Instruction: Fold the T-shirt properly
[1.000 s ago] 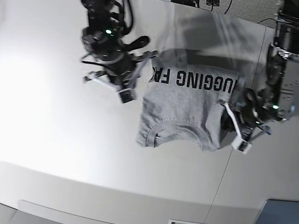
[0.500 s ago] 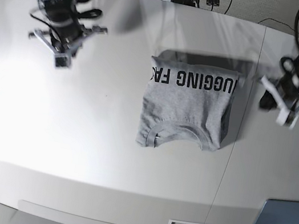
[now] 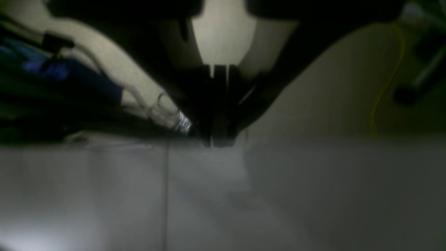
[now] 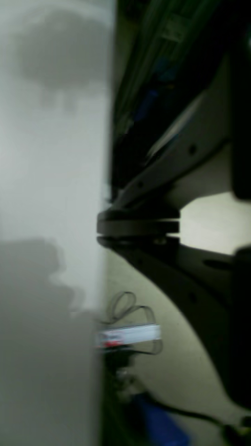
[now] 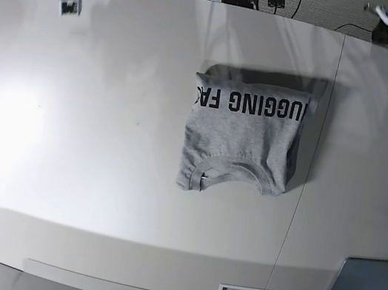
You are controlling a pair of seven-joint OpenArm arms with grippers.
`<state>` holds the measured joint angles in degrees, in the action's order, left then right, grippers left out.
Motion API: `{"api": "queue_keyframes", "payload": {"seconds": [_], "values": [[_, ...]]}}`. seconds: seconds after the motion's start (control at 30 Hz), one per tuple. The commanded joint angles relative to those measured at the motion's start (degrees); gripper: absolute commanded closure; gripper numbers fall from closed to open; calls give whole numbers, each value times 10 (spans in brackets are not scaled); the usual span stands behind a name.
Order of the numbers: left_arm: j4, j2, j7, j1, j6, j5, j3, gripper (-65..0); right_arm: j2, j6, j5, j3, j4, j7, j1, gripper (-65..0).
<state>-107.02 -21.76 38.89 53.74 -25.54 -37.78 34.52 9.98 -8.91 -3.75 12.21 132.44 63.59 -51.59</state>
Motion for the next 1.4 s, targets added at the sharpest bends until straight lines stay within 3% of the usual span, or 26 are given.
{"api": "queue_keyframes", "payload": {"seconds": [0.0,0.13,0.27,0.43,0.53,0.7,0.93,1.03,1.17,1.37], "values": [[-7,10,-4,24,-21,4,3,0,3,1,3,2,11,-7,-23,0],[12,61,-4,69,-78,22,2,0,3,1,3,2,9,-7,-99,0],[92,70,-5,77,-145,22,-4,0,3,1,1,2,-30,-18,-155,0],[247,64,-24,43,-145,31,-4,0,1,1,1,2,-166,-89,-160,0],[339,56,-68,9,-145,92,-4,0,0,1,2,2,-262,-100,-135,0],[486,48,-137,-68,-145,199,-4,0,0,-3,3,2,-445,-124,-51,0],[631,48,-186,-179,-145,265,-6,-29,0,-3,3,2,-725,-177,92,0],[657,47,-210,-216,-145,308,-35,-31,0,-3,3,2,-829,-213,147,0],[673,48,-241,-252,-144,342,-127,-31,0,-16,3,2,-927,-272,204,0],[698,48,-259,-290,-28,341,-308,-31,0,-72,1,2,-983,-313,254,0]]}}
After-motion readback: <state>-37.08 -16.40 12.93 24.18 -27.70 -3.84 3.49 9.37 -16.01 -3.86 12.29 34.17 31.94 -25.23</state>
